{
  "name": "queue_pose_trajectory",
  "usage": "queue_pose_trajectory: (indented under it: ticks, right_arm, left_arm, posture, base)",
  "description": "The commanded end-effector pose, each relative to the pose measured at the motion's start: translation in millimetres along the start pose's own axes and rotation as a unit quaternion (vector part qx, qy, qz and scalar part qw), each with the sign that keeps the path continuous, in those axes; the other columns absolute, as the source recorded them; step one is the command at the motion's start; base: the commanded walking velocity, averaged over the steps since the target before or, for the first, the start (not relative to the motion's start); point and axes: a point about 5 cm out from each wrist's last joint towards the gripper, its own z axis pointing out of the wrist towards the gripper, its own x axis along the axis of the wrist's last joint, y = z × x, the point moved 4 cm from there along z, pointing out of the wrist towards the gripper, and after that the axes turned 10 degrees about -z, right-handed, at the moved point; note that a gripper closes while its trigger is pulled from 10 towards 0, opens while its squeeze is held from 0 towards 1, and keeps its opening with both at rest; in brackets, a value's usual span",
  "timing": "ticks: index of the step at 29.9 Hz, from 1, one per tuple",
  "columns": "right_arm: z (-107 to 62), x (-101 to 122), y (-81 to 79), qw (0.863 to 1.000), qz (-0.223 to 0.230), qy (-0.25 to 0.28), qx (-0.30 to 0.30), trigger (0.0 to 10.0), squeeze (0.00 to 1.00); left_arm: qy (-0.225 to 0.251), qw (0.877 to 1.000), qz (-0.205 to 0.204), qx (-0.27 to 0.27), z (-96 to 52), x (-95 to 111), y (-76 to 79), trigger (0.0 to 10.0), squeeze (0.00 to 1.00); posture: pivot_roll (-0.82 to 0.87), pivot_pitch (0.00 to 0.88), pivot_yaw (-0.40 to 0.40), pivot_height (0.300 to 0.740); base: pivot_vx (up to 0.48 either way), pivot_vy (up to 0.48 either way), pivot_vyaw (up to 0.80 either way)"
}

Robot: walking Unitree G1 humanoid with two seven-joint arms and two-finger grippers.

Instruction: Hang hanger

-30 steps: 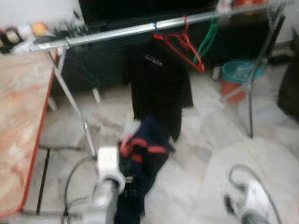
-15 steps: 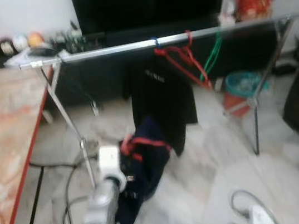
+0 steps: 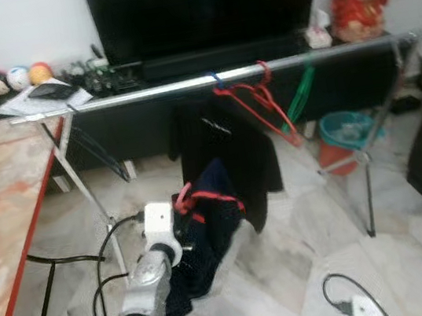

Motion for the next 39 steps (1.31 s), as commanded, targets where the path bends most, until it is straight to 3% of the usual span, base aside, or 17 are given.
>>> queue_pose_trajectory:
  ticks: [1,5,10,23,30,35,39]
  right_arm:
    - [-2.2,-7.2,14.3,1.0,-0.003,-0.012,-0.015,10.0,0.0]
    - [-2.0,-6.5,14.9,1.0,-0.004,-0.013,-0.017,10.0,0.0]
    - [-1.7,-5.7,14.5,1.0,-0.008,-0.013,-0.015,10.0,0.0]
    - [-1.3,-4.0,13.7,1.0,-0.008,-0.012,-0.011,10.0,0.0]
    - [-1.1,-3.7,14.0,1.0,-0.008,-0.013,-0.01,10.0,0.0]
    - [-1.1,-3.5,13.8,1.0,-0.008,-0.013,-0.009,10.0,0.0]
    - [-0.9,-3.0,13.2,1.0,-0.008,-0.012,-0.008,10.0,0.0]
  left_arm:
    - [0.02,1.0,0.008,-0.016,5.4,10.7,14.7,10.0,0.0]
    - [0.007,1.0,0.009,0.0,7.3,9.8,11.5,10.0,0.0]
    - [-0.02,0.998,-0.038,0.043,9.7,7.0,2.7,10.0,0.0]
    - [-0.037,0.996,-0.041,0.074,11.2,3.7,1.8,10.0,0.0]
    - [-0.043,0.99,-0.037,0.13,6.1,1.1,-21.0,10.0,0.0]
    - [-0.036,0.99,-0.013,0.139,5.9,5.7,-24.6,10.0,0.0]
    - [-0.031,0.989,-0.017,0.146,6.4,8.5,-27.0,10.0,0.0]
  posture:
    - [-0.01,0.0,0.008,0.74]
    - [-0.01,0.0,0.004,0.74]
    - [0.0,0.0,-0.001,0.74]
    - [0.0,0.001,-0.005,0.74]
    - [0.0,0.016,-0.008,0.74]
    - [0.0,0.019,-0.009,0.74]
    - [0.0,0.025,-0.008,0.74]
  base:
    - [0.371,0.0,0.0]
    - [0.374,0.0,0.0]
    - [0.353,0.0,0.0]
    - [0.047,0.0,0.0]
    - [0.0,0.0,0.0]
    - [0.0,0.0,0.0]
    - [0.0,0.0,0.0]
